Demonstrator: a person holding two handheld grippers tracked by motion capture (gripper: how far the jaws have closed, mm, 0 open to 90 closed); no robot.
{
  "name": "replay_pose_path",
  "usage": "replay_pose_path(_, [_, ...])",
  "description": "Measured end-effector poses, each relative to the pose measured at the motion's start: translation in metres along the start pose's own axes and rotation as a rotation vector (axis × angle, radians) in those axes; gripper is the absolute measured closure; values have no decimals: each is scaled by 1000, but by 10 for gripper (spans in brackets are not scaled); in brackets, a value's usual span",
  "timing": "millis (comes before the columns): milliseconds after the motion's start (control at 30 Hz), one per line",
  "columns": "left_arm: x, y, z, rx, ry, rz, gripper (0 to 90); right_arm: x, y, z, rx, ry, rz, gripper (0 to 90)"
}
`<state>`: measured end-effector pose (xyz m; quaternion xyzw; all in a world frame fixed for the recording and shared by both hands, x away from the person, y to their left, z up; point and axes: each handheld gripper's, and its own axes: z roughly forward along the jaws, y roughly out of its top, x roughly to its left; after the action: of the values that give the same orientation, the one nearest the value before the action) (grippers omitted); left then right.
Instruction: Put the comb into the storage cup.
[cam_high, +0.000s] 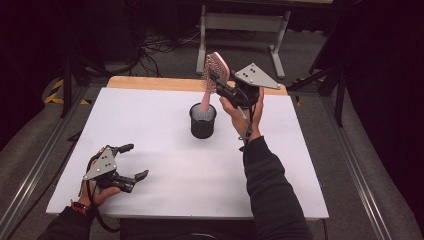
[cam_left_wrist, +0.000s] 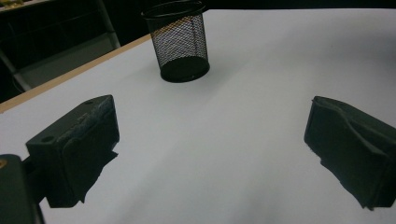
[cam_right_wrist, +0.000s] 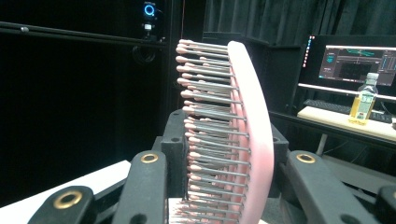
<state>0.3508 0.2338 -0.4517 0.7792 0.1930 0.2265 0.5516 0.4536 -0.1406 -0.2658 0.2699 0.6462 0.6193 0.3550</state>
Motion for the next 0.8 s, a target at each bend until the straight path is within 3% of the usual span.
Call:
replay_pose_path(267, [0, 0, 0, -3, -1, 0, 43, 2, -16, 10, 40, -3, 5, 640])
replay_pose_path(433, [1, 0, -1, -4, -5, -4, 43, -2, -30, 15, 59, 3, 58, 640])
replay_pose_path(800, [0, 0, 0, -2, -9, -1, 43, -6, -48, 16, 90, -11, 68, 640])
